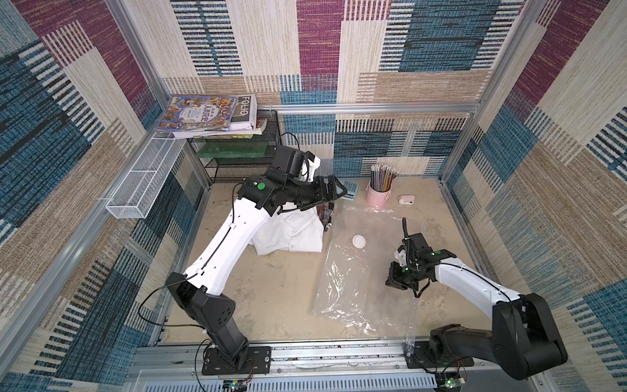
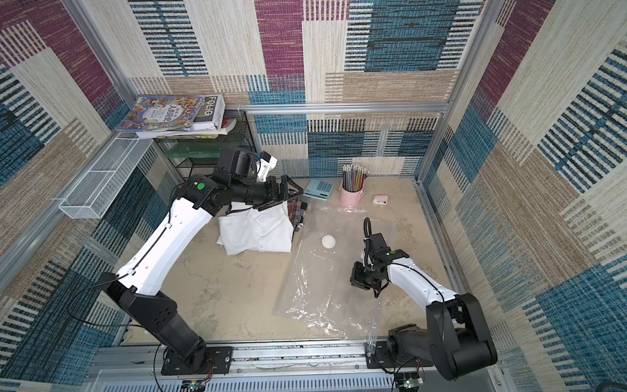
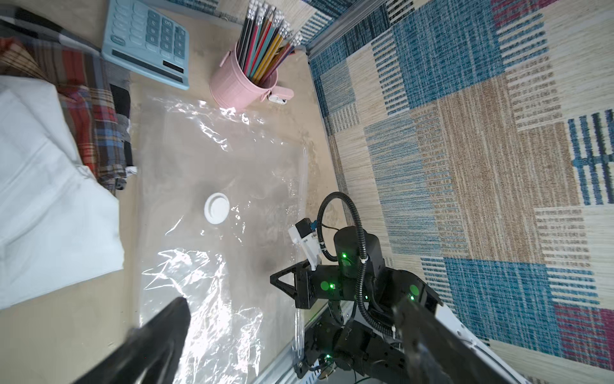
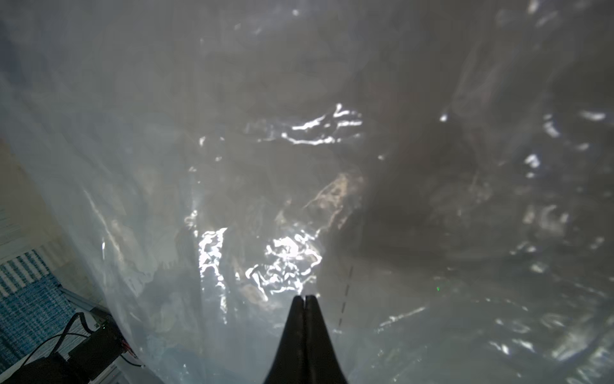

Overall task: Take the shirt out of the vacuum bag
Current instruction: Adjust the vacuum bag at the center of the board.

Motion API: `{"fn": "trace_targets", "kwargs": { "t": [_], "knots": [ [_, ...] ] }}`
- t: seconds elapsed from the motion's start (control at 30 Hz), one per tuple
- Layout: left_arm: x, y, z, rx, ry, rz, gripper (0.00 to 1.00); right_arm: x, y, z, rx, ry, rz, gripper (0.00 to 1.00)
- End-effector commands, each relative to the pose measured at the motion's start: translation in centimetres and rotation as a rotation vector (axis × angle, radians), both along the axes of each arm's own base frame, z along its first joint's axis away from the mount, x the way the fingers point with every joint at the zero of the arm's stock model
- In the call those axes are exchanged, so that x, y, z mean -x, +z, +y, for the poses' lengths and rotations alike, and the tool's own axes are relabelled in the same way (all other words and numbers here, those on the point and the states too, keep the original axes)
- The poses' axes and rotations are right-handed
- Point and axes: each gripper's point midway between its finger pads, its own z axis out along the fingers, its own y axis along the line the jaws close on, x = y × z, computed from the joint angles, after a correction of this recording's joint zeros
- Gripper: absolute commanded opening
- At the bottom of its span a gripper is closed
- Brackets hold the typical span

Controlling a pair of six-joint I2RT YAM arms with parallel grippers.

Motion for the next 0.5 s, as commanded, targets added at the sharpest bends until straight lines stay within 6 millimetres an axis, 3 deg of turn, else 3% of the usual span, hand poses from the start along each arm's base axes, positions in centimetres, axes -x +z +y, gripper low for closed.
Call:
{"fn": "trace_targets", "kwargs": {
  "t": [0.0,0.17,0.47],
  "knots": [
    [0.1,0.1,2.7,-0.061,0.049,-0.042,0.99,-1.6,-0.9,-1.8,0.068,-0.067,-0.023,0.01],
    [1.4,-1.3,5.3,-0.065,0.109,-0.024,0.99,-3.8,-1.8,-3.9,0.099,-0.103,-0.019,0.02],
    [6.0,-8.9,8.5,-0.176,0.141,0.113,0.99,-7.8,-4.1,-6.4,0.165,-0.102,0.028,0.01]
  ]
}}
